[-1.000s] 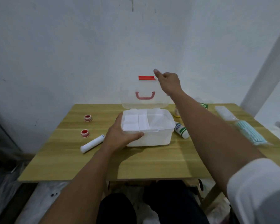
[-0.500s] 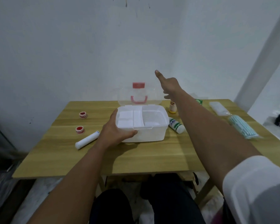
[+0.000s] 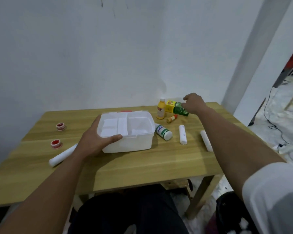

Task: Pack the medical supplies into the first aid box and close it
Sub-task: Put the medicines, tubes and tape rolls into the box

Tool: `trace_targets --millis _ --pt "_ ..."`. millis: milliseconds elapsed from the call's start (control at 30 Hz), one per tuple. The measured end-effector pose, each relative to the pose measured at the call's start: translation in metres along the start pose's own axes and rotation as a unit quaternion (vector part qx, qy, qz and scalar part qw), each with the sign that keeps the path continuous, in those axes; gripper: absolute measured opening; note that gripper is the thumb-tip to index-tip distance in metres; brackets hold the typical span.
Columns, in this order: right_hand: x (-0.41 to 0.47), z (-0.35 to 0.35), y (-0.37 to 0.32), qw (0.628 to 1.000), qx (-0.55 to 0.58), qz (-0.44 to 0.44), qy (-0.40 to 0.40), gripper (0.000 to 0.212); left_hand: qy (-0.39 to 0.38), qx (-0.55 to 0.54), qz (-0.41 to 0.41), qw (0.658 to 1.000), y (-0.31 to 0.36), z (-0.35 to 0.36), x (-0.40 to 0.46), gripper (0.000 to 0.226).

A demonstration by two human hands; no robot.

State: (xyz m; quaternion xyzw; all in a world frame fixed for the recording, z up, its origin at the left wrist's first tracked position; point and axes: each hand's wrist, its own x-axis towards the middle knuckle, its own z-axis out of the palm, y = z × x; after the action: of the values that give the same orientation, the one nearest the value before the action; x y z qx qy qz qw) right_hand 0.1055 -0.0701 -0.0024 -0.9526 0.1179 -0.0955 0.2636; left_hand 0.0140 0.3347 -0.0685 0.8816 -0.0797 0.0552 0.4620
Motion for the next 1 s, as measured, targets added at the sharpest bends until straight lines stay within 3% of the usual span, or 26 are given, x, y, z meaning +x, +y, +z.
trace_targets --millis 100,200,467,600,733,900,1000 --pt "0.022 0.011 0.016 0.998 -0.051 0.007 -0.021 0.055 0.017 -0.006 0.017 1.000 -0.001 0.000 0.008 0.093" --pt "0.046 0.022 0.028 0.994 -0.106 0.008 -0.039 0.058 0.031 -0.009 0.018 0.999 -0.005 0.002 0.016 0.091" --pt "0.088 0.052 0.047 0.988 -0.142 -0.002 -0.063 0.021 0.054 0.018 0.023 0.998 -0.012 0.004 0.022 0.083" --pt "0.076 0.045 0.045 0.989 -0.148 0.004 -0.032 0.042 0.048 0.006 0.021 0.999 -0.009 0.004 0.021 0.080" --pt "0.051 0.004 0.032 0.991 -0.135 0.006 -0.002 0.049 0.048 -0.022 0.021 0.998 -0.005 0.002 0.014 0.079" --pt "0.013 -0.058 -0.010 0.993 -0.086 -0.075 0.031 0.054 0.036 -0.048 0.015 0.998 0.003 -0.001 0.007 0.078" --pt "-0.015 -0.072 -0.049 0.991 -0.045 -0.126 -0.021 0.051 0.039 -0.049 0.017 0.998 0.004 0.000 0.007 0.089"
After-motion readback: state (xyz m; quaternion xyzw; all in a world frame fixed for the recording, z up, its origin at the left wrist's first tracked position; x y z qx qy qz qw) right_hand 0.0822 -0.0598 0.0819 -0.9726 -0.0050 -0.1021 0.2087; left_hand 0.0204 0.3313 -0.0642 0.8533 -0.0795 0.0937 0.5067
